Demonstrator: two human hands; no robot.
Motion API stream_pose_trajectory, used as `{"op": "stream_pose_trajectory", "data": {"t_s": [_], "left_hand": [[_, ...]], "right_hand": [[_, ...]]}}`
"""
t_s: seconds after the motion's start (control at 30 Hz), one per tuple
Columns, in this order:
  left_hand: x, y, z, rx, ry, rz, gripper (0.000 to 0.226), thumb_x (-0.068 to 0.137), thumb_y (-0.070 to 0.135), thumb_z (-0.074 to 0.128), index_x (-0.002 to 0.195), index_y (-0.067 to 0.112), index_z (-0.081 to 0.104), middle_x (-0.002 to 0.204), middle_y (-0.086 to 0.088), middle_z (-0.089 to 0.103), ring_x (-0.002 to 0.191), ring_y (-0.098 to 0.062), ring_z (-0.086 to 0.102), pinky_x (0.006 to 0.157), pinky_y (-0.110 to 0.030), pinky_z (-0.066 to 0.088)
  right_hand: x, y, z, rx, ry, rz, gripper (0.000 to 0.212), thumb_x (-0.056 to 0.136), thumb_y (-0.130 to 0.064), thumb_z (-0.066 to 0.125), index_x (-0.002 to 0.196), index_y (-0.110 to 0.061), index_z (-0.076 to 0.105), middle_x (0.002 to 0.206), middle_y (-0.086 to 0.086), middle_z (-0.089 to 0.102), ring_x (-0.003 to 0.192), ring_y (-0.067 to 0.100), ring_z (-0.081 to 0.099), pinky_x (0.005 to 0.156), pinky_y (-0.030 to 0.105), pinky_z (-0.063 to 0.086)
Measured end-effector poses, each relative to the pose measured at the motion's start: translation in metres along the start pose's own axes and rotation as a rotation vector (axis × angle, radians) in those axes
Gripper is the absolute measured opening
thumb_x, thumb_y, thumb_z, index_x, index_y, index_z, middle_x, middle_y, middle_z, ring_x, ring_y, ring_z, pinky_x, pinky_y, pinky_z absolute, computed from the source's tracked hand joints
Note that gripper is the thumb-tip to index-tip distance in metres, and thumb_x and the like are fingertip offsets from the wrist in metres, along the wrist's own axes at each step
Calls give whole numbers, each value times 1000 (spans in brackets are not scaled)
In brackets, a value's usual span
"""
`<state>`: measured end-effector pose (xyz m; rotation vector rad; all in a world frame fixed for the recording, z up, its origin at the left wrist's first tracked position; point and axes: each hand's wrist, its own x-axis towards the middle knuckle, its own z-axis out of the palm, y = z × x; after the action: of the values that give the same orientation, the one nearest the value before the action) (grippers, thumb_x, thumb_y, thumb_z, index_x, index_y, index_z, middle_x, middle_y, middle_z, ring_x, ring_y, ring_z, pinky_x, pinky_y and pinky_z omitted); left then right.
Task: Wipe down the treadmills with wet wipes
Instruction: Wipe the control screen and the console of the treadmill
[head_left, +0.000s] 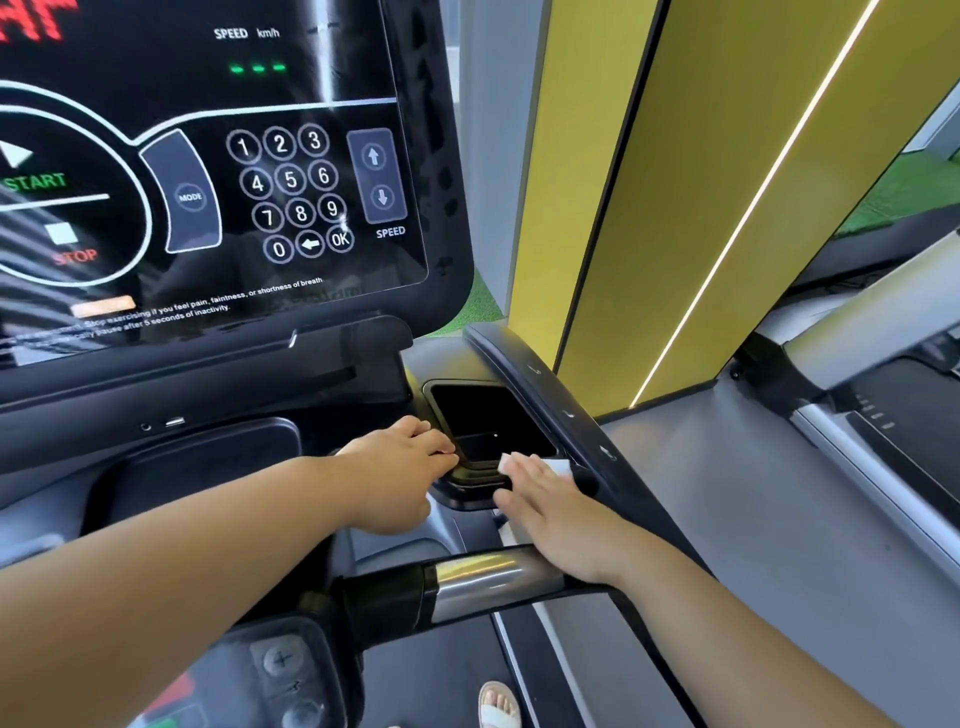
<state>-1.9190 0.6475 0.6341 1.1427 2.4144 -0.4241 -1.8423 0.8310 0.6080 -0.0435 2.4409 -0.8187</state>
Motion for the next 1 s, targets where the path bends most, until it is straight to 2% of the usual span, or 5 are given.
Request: {"op": "stream_pose_trajectory", "data": {"t_s": [0.27,0.47,0.73,0.87,1.0], "left_hand": [[5,2,-2,28,-5,-11,56,98,31,34,150,19,19,154,3,19,137,-24,18,114,-33,22],[9,4,-1,8,-4,-27,49,95,30,35,143,18,33,147,1,29,126,-25,29,106,-37,35],[14,12,-6,43,-53,-49,47,97,33,34,142,19,33,144,-3,29,118,-27,32,100,-39,40],[10,9,-4,13,-32,-56,51,95,28,35,145,23,30,149,1,25,125,-27,28,101,-39,40],[11,12,-6,18,-32,-70,49,95,29,35,144,22,32,146,0,28,122,-27,30,98,-39,42]], "right_hand": [[0,-11,3,41,-52,-126,56,102,-47,21,152,-30,4,156,-21,-7,139,-7,-12,115,27,-2],[-4,26,-11,-20,47,-43,53,103,-42,24,152,-30,8,158,-17,-1,143,-1,-5,116,27,6],[5,14,-7,-14,43,-188,46,105,-31,29,150,-29,22,156,-17,13,140,-5,8,112,17,7],[1,41,-17,-27,98,-97,46,104,-32,32,149,-32,25,155,-17,22,143,2,16,115,23,17],[4,22,-15,-96,106,-156,44,104,-28,33,148,-25,31,156,-10,24,144,8,18,114,27,19]]}}
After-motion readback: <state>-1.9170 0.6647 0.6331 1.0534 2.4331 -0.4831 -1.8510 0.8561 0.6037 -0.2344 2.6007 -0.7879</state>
